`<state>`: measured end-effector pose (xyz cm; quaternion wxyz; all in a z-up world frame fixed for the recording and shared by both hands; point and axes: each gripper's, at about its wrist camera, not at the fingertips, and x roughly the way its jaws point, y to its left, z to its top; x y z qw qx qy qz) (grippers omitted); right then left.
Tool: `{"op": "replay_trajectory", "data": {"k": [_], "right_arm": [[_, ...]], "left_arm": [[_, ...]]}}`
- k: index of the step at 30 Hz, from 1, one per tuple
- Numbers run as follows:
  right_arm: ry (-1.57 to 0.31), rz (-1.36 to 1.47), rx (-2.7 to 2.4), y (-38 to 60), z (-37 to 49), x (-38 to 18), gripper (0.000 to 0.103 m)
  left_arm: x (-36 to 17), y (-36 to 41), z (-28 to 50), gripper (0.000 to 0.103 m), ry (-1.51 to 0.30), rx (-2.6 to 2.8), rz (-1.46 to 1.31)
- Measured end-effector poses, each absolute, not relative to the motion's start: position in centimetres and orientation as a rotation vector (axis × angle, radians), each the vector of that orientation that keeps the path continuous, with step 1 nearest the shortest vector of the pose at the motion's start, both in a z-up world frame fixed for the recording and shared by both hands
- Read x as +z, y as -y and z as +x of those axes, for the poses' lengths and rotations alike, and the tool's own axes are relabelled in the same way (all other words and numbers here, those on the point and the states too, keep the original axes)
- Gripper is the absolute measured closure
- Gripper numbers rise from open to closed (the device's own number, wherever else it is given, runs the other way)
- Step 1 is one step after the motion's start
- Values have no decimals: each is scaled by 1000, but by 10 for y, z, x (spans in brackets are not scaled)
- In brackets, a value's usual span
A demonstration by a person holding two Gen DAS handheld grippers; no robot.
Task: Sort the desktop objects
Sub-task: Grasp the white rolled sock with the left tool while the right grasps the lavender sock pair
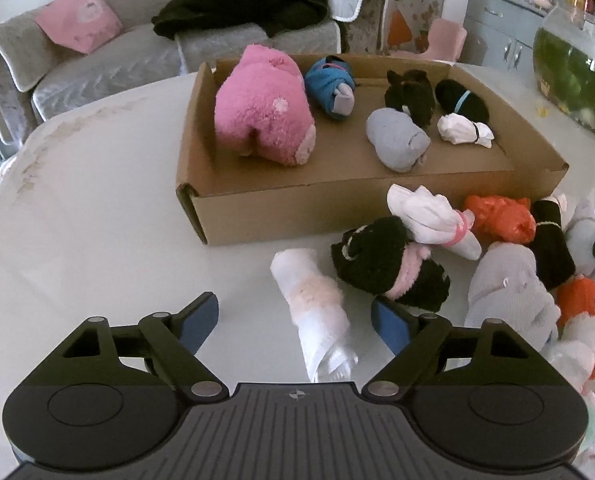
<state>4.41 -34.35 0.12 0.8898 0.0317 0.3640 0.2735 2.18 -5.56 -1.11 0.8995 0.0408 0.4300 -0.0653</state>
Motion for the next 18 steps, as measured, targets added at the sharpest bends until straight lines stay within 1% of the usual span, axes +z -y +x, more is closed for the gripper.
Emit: {"op": "replay_trajectory", "data": {"k": [5, 7, 9, 11, 13, 17, 18], "right_arm": [[-758, 59, 581, 342, 44, -4, 23], [-764, 82, 588, 344, 44, -6, 28], [-752, 91, 583, 347, 39, -6, 28], [-748, 104, 584, 349, 38, -7, 28], [-747, 118, 584, 351, 37, -8, 29], [-740, 122, 587, 350, 39, -8, 30], [-737, 124, 587, 350, 38, -8, 31]], "left_arm": [[-12, 57, 21, 17, -866, -132, 78], [-13, 57, 19, 23, -843, -133, 73], [-12, 57, 16, 33, -824, -132, 67], [-12, 57, 13, 40, -813, -137, 63], [-11, 60, 11, 43, -811, -136, 63], [-10, 63, 9, 52, -810, -144, 63], [-9, 64, 8, 58, -810, -146, 62]]}}
